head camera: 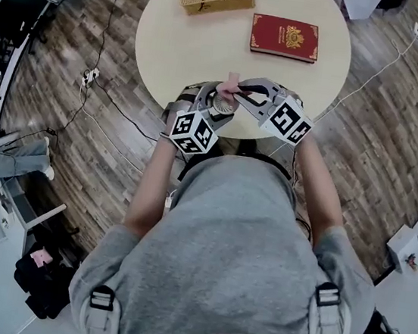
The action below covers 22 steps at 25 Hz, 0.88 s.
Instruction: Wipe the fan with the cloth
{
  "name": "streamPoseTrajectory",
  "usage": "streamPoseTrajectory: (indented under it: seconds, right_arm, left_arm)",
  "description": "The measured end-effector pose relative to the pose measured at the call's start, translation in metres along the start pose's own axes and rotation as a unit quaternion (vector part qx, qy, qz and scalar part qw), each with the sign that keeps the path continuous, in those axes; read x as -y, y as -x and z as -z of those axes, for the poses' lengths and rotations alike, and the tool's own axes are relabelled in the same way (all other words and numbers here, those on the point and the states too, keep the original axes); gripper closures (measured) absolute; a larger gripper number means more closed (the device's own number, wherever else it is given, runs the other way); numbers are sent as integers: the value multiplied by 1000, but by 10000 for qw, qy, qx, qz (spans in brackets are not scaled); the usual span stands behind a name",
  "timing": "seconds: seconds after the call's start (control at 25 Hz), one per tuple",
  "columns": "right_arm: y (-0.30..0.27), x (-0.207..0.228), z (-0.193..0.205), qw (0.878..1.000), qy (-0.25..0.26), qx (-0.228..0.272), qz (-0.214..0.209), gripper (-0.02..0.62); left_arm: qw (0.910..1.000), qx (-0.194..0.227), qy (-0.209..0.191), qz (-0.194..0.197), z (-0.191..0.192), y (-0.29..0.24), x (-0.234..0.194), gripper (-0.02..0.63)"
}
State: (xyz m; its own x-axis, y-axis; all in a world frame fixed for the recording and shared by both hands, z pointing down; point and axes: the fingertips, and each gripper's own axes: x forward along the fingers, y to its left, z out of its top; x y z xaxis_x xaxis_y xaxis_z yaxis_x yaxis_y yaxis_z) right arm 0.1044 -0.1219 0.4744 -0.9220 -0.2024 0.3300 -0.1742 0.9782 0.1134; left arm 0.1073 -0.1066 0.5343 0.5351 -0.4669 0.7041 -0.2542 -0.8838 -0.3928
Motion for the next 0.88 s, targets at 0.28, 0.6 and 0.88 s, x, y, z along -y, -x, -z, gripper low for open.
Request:
streamPoseTrajectory:
  seconds: [0.28,0.6,0.88]
  right_arm:
    - [-17,3,-12,9937,-981,125,-520,555]
    - [-10,-12,-20,9836,-1536,614,-715,555]
    - [6,1,6,9793,-1900,593,-370,554]
  left_arm:
    - [9999,55,37,-131,-1,4,-3,222]
    - [9987,182,417,-236,5,12,-11,222]
    - [9962,544,674,-53,-5,21,-4,222]
